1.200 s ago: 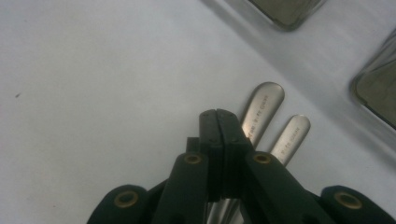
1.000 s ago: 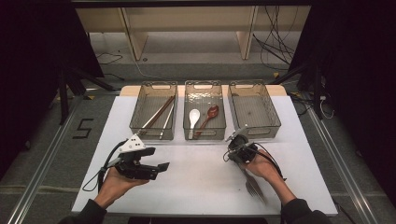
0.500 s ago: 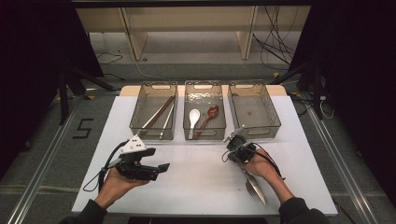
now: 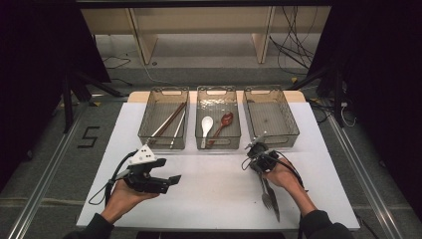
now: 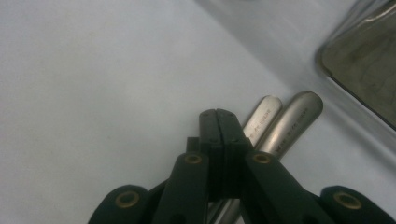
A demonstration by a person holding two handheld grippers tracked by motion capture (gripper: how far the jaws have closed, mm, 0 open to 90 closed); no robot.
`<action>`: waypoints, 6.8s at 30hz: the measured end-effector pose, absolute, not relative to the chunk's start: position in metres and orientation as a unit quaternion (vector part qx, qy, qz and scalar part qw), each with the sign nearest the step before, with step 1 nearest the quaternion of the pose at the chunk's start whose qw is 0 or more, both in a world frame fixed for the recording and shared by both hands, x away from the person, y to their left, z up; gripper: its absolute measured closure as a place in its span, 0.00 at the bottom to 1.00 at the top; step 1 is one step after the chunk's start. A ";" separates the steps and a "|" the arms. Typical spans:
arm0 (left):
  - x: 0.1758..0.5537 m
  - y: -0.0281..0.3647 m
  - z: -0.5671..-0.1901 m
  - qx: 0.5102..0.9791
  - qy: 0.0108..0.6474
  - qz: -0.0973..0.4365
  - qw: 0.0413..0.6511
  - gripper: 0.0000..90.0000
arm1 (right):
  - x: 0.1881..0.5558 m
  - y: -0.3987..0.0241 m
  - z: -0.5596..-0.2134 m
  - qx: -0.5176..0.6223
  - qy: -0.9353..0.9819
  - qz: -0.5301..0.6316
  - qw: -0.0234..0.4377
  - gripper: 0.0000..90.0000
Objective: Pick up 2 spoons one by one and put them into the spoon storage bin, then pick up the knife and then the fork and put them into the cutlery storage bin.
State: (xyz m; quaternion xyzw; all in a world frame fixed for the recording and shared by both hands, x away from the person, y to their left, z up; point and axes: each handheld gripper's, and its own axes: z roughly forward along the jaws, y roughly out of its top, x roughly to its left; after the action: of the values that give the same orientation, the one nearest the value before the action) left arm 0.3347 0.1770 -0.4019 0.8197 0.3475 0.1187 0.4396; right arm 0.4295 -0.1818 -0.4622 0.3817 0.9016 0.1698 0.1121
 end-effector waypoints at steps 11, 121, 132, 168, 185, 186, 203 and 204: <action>0.334 0.177 -0.402 0.818 0.349 0.117 0.442 0.24 | 0.429 -0.209 -0.460 0.422 0.887 0.147 0.115 1.00; 0.336 0.188 -0.401 0.816 0.341 0.123 0.451 0.22 | 0.314 -0.307 -0.445 0.432 0.890 0.126 0.074 0.37; 0.335 0.188 -0.403 0.819 0.340 0.122 0.446 0.22 | 0.314 -0.305 -0.447 0.422 0.896 0.118 0.072 0.40; 0.336 0.186 -0.404 0.822 0.338 0.119 0.443 0.22 | 0.315 -0.292 -0.450 0.372 0.925 0.053 0.053 0.68; 0.336 0.186 -0.405 0.823 0.337 0.120 0.441 0.22 | 0.312 -0.276 -0.450 0.316 0.947 0.021 0.056 0.85; 0.336 0.186 -0.405 0.823 0.337 0.120 0.441 0.22 | 0.312 -0.275 -0.450 0.316 0.947 0.018 0.055 0.85; 0.336 0.186 -0.405 0.823 0.337 0.120 0.441 0.22 | 0.315 -0.270 -0.450 0.296 0.954 0.019 0.049 0.89; 0.336 0.186 -0.405 0.824 0.337 0.119 0.441 0.22 | 0.315 -0.270 -0.450 0.295 0.954 0.019 0.049 0.89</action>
State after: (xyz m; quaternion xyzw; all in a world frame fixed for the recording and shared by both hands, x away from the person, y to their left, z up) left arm 0.3363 0.1858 -0.4048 0.8235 0.3370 0.1189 0.4405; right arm 0.3152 -0.2698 -0.4498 0.2948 0.9541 0.0186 0.0488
